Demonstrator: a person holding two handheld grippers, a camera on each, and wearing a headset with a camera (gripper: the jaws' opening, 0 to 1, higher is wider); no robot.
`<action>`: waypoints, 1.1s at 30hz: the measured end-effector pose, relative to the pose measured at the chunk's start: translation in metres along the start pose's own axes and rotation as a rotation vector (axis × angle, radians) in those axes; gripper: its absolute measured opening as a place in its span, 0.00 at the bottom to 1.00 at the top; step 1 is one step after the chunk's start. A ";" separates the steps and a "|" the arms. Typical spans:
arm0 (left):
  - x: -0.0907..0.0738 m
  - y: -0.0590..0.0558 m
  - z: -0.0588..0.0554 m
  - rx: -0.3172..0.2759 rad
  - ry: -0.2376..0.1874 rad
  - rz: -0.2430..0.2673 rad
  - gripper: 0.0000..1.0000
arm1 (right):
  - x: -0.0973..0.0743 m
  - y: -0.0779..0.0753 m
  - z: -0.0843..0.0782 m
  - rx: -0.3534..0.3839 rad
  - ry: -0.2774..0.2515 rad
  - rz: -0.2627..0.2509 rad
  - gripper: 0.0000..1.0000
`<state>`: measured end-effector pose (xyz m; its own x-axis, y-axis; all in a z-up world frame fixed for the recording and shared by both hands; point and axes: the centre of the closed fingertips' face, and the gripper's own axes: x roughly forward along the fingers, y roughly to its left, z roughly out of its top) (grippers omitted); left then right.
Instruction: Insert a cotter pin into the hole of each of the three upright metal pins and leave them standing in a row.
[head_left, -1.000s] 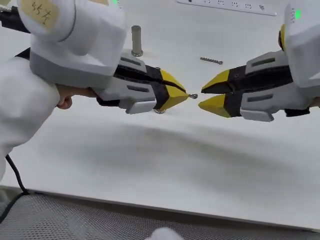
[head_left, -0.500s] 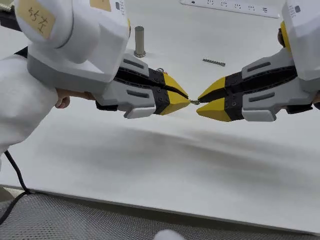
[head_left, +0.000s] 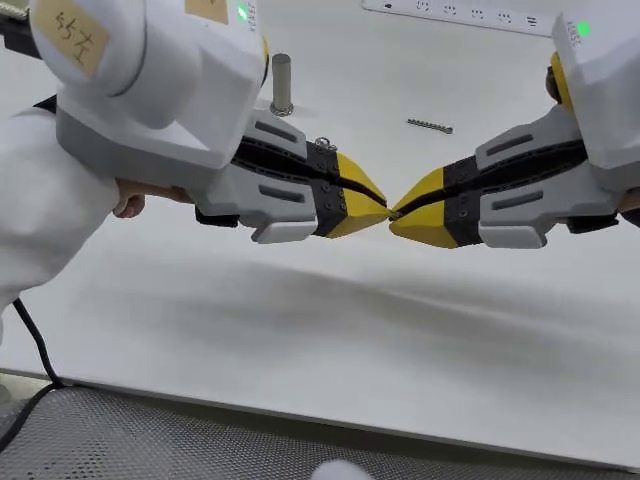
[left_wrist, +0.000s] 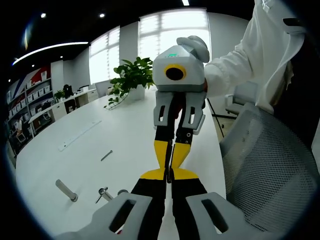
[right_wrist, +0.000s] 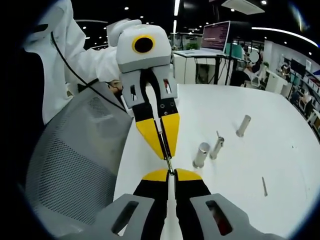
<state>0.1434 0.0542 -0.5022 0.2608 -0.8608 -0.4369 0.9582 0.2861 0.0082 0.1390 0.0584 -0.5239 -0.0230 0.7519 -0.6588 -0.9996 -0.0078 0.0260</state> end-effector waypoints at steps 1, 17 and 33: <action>0.000 0.000 0.000 0.000 0.000 -0.002 0.00 | 0.000 0.000 0.000 0.000 0.000 0.002 0.00; 0.000 -0.008 -0.001 0.013 0.029 -0.020 0.00 | -0.003 0.002 -0.002 -0.001 0.019 0.019 0.00; 0.004 0.002 -0.003 0.003 0.020 -0.011 0.12 | -0.008 -0.004 -0.005 -0.003 0.035 -0.004 0.00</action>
<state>0.1455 0.0529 -0.5068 0.2481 -0.8552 -0.4550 0.9612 0.2756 0.0060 0.1430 0.0491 -0.5220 -0.0191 0.7284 -0.6848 -0.9998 -0.0068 0.0207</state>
